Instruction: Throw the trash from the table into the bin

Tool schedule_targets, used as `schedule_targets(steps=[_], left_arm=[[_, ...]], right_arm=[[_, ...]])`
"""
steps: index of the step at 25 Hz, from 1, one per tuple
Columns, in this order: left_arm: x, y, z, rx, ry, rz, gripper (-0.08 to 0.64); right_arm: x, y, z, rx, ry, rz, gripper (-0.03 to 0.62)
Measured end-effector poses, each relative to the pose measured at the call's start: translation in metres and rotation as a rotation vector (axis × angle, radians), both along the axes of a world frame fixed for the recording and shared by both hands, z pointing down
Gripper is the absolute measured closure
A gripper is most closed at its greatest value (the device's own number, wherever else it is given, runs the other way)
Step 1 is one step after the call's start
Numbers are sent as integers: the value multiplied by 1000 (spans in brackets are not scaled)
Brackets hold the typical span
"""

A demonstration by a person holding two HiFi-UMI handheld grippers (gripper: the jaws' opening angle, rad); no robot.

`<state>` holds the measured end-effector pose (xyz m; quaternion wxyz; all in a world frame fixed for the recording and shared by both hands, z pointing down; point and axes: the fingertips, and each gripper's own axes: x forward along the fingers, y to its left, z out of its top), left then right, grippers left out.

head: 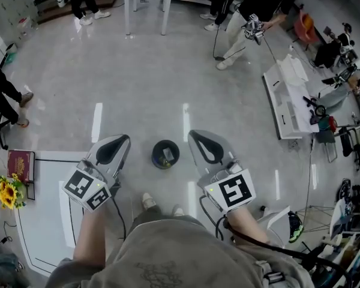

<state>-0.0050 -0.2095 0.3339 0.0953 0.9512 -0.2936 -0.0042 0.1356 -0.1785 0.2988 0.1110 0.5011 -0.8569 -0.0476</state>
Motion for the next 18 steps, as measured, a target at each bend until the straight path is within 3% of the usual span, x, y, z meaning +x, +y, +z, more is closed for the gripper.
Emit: schedule_targets(steps=[18], left_arm=[[93,92,-7,35,-68,-66,561]], right_arm=[[122,78,-3,34,-87,-23,591]])
